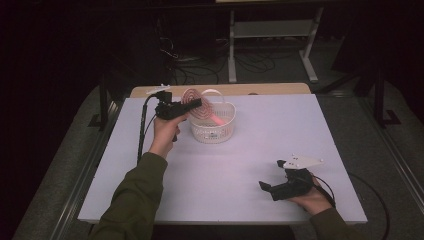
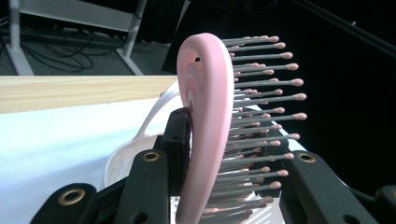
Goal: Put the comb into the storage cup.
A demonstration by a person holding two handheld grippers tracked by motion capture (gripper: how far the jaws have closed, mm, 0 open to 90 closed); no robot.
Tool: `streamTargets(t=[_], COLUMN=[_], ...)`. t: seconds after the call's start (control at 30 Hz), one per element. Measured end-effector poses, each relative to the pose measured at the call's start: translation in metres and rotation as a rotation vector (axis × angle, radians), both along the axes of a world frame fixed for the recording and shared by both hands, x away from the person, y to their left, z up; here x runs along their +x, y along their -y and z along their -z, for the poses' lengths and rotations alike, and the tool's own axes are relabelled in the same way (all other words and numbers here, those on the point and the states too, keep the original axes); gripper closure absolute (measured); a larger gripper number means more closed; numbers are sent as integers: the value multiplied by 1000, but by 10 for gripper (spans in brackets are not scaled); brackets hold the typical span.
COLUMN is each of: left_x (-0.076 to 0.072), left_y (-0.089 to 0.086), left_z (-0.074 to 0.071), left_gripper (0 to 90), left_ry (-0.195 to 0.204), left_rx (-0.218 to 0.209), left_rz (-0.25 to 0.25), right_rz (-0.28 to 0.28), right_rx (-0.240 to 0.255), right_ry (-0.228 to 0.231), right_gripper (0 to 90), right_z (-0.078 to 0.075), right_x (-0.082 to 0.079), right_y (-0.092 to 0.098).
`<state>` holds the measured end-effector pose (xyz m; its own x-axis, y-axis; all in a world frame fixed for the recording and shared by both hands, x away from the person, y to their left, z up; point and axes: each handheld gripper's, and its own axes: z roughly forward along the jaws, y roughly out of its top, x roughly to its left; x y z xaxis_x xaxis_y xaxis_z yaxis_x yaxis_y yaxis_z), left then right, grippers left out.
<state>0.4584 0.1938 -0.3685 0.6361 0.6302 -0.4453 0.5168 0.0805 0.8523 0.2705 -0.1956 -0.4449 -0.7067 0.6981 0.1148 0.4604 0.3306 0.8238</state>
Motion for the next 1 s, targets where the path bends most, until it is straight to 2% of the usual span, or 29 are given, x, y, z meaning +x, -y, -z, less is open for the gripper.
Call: streamTargets(t=[0.13,0.33,0.53,0.7,1.0], left_x=[0,0,1,3,4], left_y=[0,0,-2,-6,-10], left_z=[3,3,4,7,11], left_gripper=[642,641,627,614,583], left_ry=[-3,-6,-2,-5,-3], left_rx=[13,7,28,52,63], left_rz=[1,3,4,-10,-29], right_rz=[-2,-1,-1,-3,-4], right_rx=[0,0,1,2,4], right_ry=[3,1,3,4,2], right_gripper=[0,0,0,0,0], right_z=[0,0,0,0,0], right_x=[0,0,0,0,0], right_y=[0,0,0,0,0])
